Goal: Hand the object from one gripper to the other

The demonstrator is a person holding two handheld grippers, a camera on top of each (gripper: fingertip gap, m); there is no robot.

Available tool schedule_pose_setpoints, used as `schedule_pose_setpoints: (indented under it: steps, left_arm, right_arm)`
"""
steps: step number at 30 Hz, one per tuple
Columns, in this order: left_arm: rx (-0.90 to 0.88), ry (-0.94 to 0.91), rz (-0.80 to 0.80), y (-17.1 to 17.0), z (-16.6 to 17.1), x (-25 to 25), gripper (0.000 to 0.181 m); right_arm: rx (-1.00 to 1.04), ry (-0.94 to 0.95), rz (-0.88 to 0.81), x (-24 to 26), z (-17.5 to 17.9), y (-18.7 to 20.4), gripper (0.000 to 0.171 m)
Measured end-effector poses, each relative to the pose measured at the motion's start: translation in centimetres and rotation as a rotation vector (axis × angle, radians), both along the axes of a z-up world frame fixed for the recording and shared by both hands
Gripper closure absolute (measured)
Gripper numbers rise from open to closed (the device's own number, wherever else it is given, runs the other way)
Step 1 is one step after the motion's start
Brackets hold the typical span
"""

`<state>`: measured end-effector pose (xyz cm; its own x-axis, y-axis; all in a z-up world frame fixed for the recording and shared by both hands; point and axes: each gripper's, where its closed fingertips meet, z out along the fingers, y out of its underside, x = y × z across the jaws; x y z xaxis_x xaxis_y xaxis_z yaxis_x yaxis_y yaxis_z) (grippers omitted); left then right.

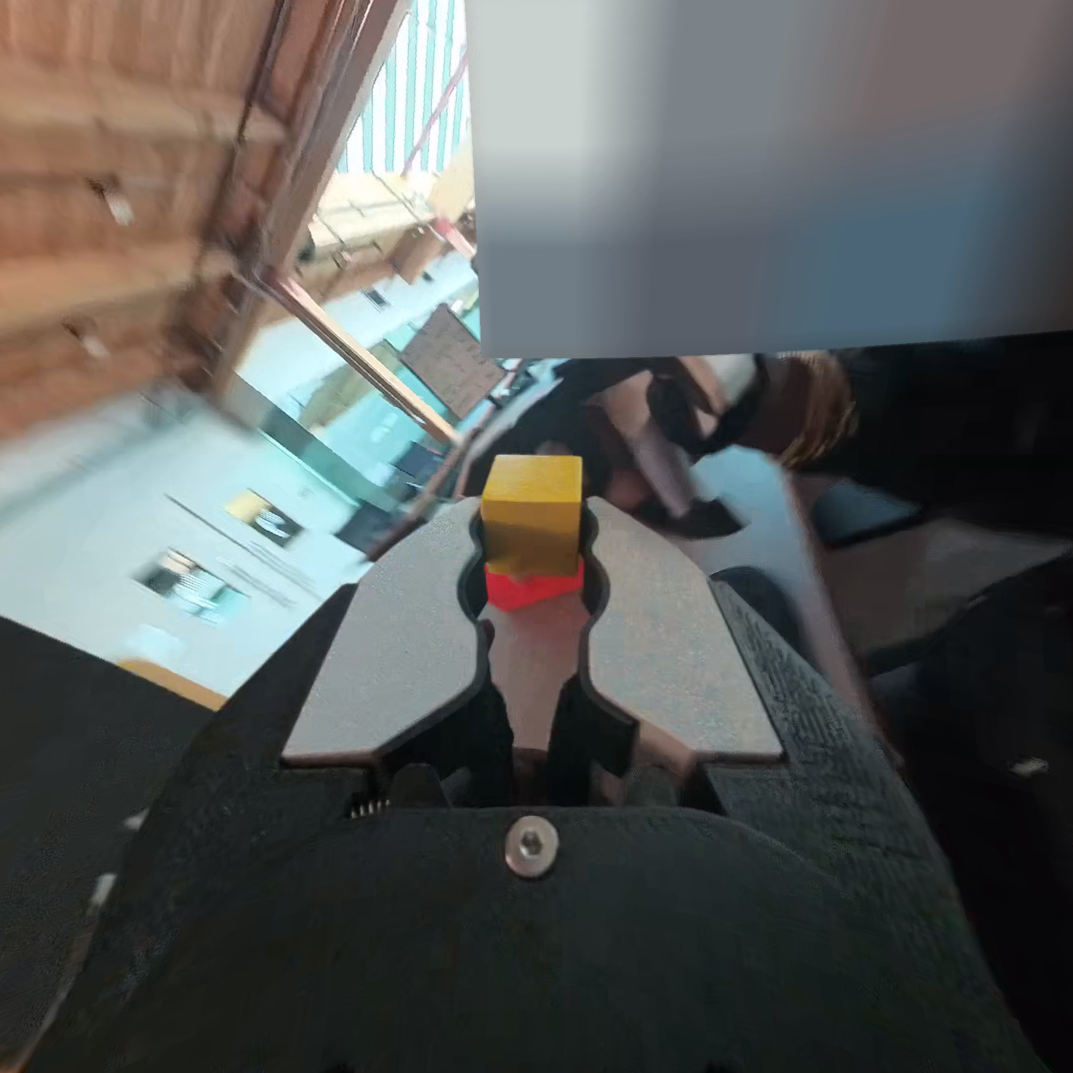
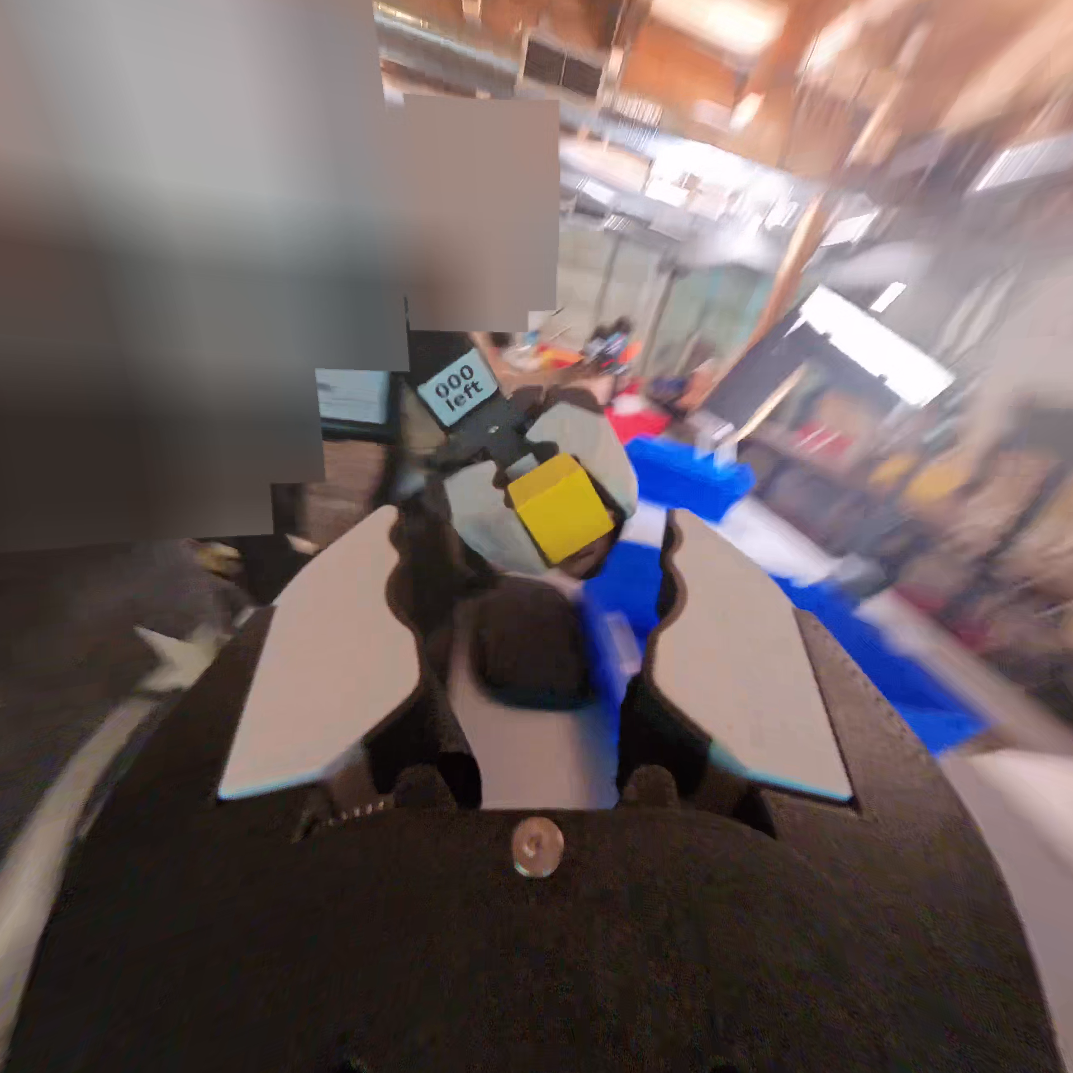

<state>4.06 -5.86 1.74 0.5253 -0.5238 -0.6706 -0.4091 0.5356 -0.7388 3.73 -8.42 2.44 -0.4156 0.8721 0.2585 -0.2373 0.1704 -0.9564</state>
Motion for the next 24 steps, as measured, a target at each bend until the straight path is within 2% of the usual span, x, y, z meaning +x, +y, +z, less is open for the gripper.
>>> schedule_pose_setpoints:
  steps: [2,4,7,10,13,16,19,21,24]
  left_arm:
    - [-0.263,-0.153,-0.096,-0.1,-0.1,-0.2,0.153]
    - [-0.517,-0.263,-0.233,-0.7,-0.7,0.3,0.153]
    - [-0.684,-0.345,-0.331,-0.7,-1.1,1.0,0.153]
    - [-0.769,-0.316,-0.369,-1.0,-2.2,2.2,0.153]
    - [-0.799,-0.279,-0.409,-1.6,-2.7,3.3,0.152]
    - [-0.8,-0.256,-0.441,-2.3,-2.8,3.7,0.152]
    - [-0.73,-0.232,-0.45,-2.5,-2.5,3.5,0.149]
    - [-0.547,-0.251,-0.411,-2.2,-1.3,2.8,0.131]
    - [-0.093,-0.213,-0.269,-2.1,1.3,1.0,0.113]
  right_arm:
    - [0.321,0.16,-0.134,0.6,0.0,0.6,0.072]
    - [0.633,0.278,-0.278,0.7,-0.3,1.1,0.072]
    - [0.995,0.416,-0.468,0.5,-0.3,1.3,0.087]
    - [1.17,0.459,-0.525,-0.1,-0.7,0.5,0.104]
    - [1.224,0.43,-0.514,-0.6,-1.7,0.2,0.117]
    - [1.231,0.395,-0.512,-0.9,-2.2,0.2,0.141]
    - [1.161,0.353,-0.462,-0.8,-2.3,-0.2,0.142]
    - [1.032,0.323,-0.433,-0.5,-1.7,-0.1,0.142]
    - [0.671,0.278,-0.362,0.1,0.3,0.3,0.142]
